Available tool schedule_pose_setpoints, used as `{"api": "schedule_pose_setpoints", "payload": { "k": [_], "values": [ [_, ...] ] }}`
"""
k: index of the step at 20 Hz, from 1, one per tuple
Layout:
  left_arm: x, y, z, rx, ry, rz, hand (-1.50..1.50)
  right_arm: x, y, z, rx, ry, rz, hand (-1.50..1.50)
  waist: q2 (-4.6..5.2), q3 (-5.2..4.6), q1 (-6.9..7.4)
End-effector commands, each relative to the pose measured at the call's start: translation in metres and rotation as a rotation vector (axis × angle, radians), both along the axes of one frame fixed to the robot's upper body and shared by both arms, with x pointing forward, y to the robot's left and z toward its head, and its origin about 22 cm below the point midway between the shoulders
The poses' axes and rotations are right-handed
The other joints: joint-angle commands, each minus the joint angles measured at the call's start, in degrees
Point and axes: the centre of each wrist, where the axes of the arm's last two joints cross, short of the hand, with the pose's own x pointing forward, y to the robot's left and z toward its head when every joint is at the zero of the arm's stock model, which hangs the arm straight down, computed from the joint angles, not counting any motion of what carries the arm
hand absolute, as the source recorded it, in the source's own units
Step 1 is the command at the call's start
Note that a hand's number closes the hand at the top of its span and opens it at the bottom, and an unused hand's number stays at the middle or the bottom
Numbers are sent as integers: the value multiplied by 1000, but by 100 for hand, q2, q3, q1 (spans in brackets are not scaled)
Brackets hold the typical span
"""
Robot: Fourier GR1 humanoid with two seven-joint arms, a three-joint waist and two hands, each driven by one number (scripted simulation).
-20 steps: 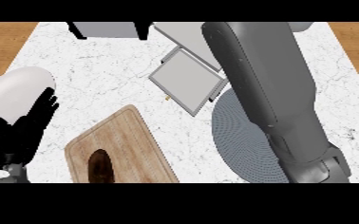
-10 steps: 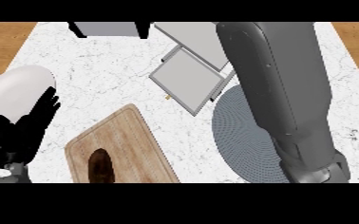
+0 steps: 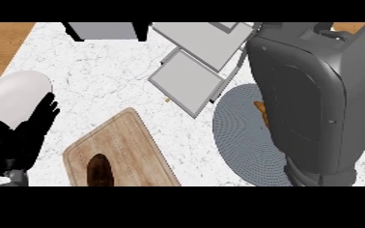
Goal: Pick the tomato from the placemat and place it in the tiered shelf
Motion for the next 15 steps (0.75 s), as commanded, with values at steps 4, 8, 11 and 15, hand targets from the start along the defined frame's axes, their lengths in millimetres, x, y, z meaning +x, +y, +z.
{"api": "schedule_pose_setpoints", "payload": {
  "k": [4, 8, 11, 15],
  "values": [
    [-7, 5, 0, 3, 13, 34, 0, -68, -20, 33, 202, -10, -156, -150, -116, 4, -202],
    [-13, 14, -5, 12, 38, 57, 0, -93, -40, 29, 180, 12, -171, -150, -214, 8, -383],
    [-12, 21, -5, 15, 51, 96, 0, -107, -44, 27, 144, 22, -147, -150, -275, -2, -515],
    [-29, 20, -15, 10, 62, 102, 0, -124, -66, 17, 138, 21, -156, -150, -355, 9, -571]
  ]
}}
